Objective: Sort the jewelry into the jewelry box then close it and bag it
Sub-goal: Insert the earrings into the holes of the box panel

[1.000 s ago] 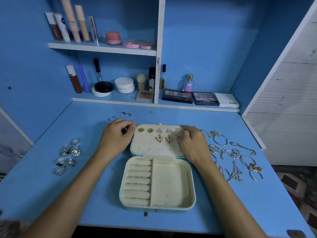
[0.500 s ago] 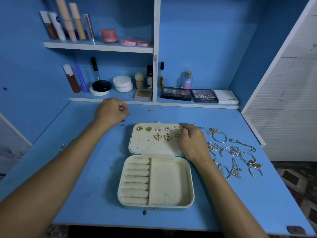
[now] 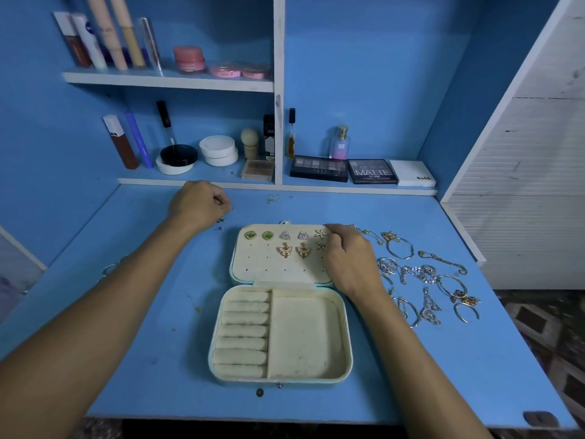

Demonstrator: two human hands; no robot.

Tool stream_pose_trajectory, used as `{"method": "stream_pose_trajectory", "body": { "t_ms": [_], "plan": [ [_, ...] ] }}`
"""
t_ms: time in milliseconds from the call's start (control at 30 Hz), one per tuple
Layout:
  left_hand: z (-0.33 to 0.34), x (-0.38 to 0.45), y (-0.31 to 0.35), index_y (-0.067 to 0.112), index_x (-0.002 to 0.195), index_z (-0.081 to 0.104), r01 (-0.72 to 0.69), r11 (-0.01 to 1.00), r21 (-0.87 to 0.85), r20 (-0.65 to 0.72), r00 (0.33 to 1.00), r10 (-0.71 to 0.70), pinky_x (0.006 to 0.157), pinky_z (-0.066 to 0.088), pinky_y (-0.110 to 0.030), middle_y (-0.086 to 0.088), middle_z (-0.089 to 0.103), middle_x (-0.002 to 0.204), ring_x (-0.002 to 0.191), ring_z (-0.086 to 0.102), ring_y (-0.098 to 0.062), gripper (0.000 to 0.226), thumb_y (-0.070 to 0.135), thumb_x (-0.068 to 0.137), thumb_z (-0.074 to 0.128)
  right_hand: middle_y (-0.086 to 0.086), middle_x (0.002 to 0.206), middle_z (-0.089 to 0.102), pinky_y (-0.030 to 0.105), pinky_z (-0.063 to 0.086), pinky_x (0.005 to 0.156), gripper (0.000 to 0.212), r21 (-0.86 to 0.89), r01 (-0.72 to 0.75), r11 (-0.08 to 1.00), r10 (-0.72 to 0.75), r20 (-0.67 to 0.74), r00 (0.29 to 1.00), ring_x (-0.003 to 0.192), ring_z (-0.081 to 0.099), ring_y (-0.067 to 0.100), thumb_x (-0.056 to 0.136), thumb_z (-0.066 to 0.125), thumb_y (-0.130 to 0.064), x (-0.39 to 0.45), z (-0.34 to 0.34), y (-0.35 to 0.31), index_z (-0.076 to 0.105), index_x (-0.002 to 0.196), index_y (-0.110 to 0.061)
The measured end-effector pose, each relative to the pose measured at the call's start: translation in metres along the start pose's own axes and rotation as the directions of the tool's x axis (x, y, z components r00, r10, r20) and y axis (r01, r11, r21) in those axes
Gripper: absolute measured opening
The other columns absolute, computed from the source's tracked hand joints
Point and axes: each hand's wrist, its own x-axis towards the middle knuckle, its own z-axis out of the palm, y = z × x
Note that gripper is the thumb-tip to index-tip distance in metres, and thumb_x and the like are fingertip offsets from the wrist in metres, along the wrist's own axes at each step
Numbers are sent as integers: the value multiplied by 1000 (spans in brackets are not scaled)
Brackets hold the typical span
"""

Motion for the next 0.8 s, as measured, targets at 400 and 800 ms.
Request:
{"method": "stream_pose_trajectory", "body": {
  "t_ms": [400,800],
  "plan": [
    [-16,-22,22,18,88,67,-44,954,-295,-93,995,17,42,41,-17,3,70,84,60,61,-7,6,18,91,63,24,111,65,31,38,84,30,7,-10,1000,10,23,1000,104,55,32,99,39,-4,0,0,0,64,109,11],
    [-10,-81,27,36,89,70,-126,713,-690,-296,948,-119,67,48,-18,7,72,83,68,62,-1,15,23,95,65,-1,104,62,22,37,83,39,108,16,994,-12,-38,999,102,53,14,96,35,-15,-3,5,3,66,118,-11]
  ]
}}
